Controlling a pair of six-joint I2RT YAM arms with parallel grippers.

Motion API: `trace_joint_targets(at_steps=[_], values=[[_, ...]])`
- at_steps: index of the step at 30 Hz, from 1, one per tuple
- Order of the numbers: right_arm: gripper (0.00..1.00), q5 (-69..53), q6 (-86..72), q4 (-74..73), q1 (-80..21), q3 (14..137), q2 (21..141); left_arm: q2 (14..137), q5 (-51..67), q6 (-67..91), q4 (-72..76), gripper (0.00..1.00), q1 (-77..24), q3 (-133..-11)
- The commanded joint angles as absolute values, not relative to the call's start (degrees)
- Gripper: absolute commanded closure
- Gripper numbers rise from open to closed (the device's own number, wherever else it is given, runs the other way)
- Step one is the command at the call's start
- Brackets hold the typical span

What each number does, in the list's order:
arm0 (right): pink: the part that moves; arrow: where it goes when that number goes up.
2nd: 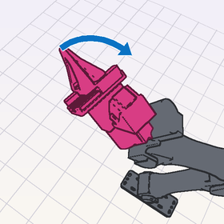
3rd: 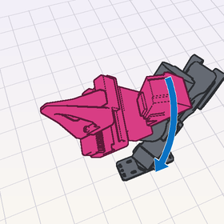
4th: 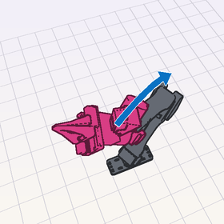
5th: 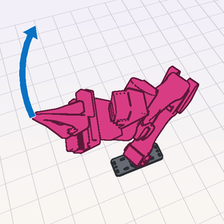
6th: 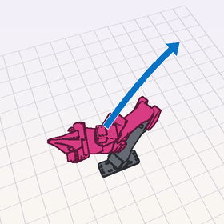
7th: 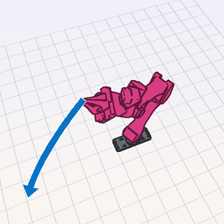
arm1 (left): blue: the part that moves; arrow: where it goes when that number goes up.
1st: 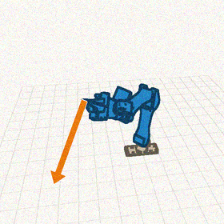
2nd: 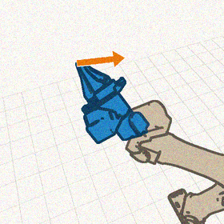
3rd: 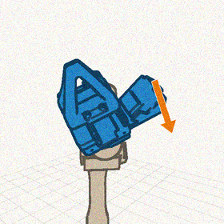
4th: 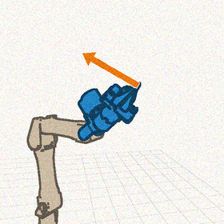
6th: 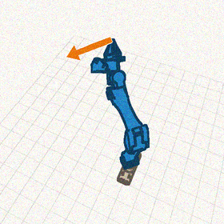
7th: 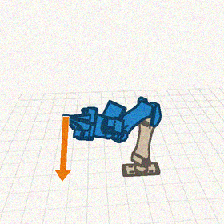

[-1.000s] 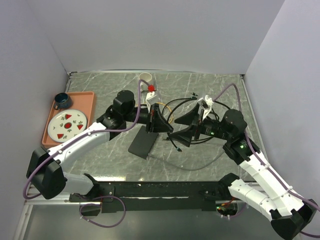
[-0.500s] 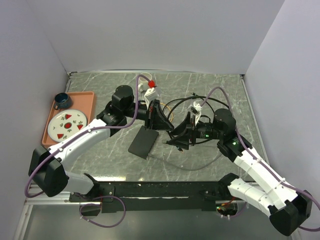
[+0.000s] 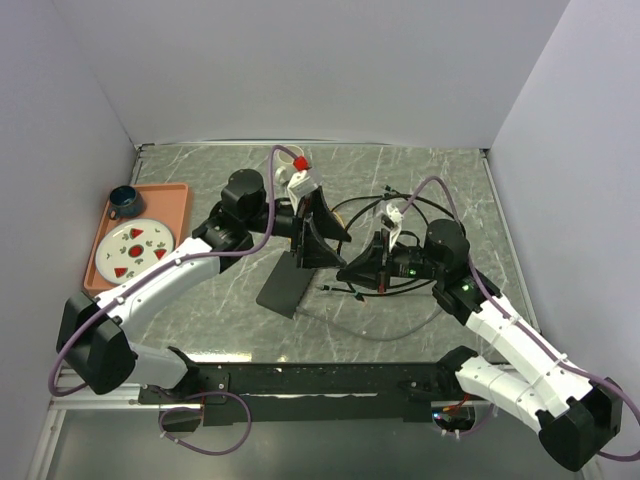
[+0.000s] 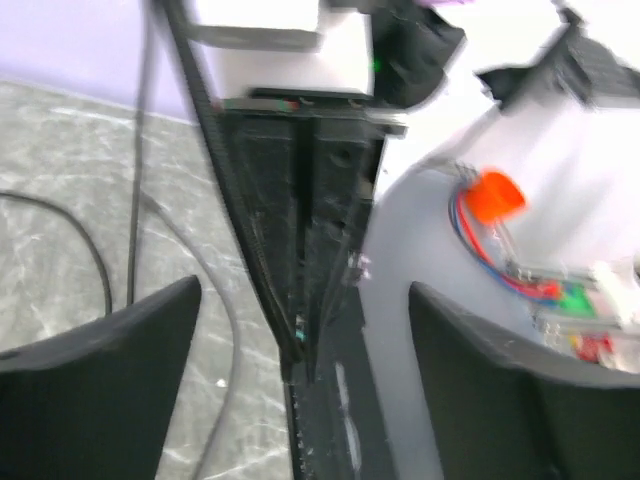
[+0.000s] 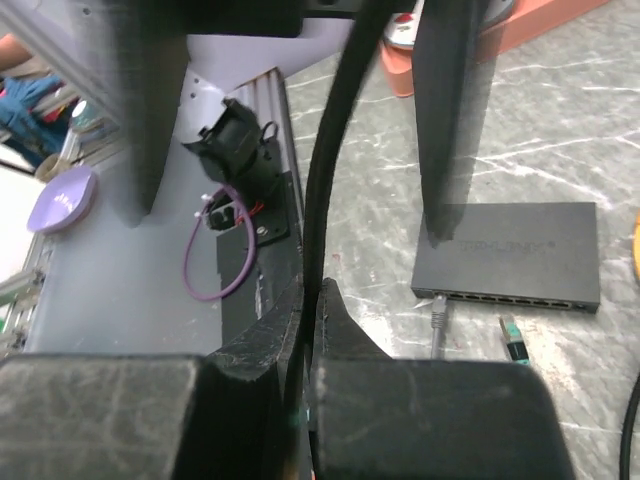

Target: Insert the plug into the switch port

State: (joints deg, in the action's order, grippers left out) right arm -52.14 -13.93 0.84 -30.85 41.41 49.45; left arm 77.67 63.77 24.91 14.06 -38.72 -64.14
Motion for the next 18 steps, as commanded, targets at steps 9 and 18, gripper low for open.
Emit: trace_joint_targets(at_steps=[9, 18], values=[[1.0, -21.0, -20.3, -1.1, -30.5, 44.4, 44.3, 69.4, 30.1, 24.8, 13.7, 0.03, -38.4, -61.0], [1.0, 3.6, -33.6, 1.9, -30.2, 40.8, 36.5, 72.1, 35.8, 31.2, 24.2, 0.03, -38.5, -54.7]])
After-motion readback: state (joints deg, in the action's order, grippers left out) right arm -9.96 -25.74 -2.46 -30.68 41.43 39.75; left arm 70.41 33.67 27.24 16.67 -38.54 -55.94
